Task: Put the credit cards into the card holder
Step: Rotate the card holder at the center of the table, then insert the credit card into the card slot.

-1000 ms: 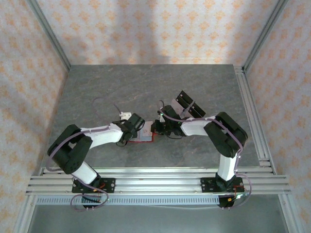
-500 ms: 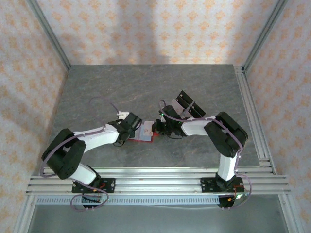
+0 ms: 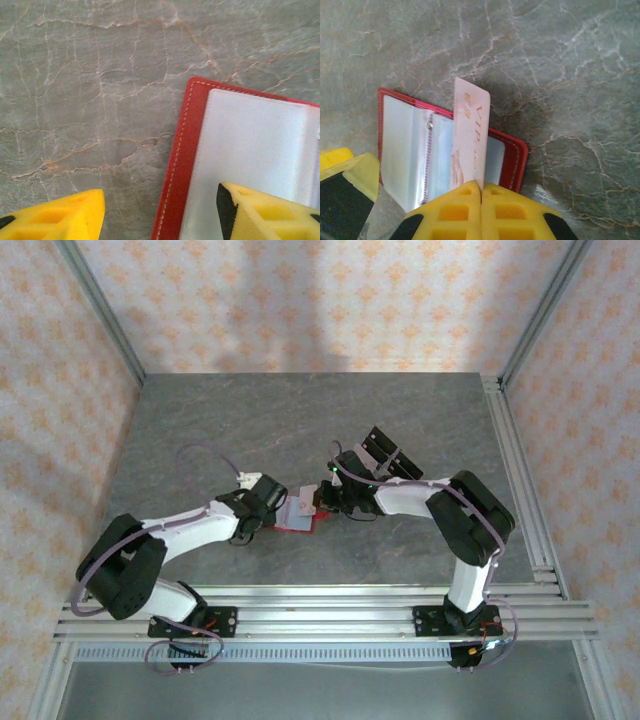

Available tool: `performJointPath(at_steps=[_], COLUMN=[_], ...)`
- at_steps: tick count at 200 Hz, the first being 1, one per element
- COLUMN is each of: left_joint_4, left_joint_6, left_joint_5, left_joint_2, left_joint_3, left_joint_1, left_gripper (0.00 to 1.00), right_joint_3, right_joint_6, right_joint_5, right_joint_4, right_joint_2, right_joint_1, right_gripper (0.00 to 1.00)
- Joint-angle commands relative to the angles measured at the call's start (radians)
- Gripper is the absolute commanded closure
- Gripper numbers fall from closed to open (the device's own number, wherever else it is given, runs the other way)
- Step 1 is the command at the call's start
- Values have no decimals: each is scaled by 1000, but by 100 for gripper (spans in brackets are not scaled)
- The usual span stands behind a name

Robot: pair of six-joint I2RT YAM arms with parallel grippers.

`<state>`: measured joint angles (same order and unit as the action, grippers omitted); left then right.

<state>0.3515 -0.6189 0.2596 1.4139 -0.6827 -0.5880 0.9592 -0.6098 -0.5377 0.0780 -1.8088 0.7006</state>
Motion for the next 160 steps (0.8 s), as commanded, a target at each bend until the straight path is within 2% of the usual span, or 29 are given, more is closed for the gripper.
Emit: performJointPath(at_steps=[1,56,160], left_joint_4=[11,-27,-22], left_joint_6=[29,63,23], left_joint_5=[-13,-27,36], left_joint_2=[-34,47,95], left_joint_3=[-32,-48,-20], left_joint_1=[7,8,12], left_gripper=[38,37,38], right_joint_3=[36,40,-102], right_joint_6=[27,-71,-289], right_joint_5=[24,-5,27], right_joint_4=[-78,11,402], right_joint_2=[38,60,-13], right_joint_1=[-7,18,76], right_gripper=[100,100,100])
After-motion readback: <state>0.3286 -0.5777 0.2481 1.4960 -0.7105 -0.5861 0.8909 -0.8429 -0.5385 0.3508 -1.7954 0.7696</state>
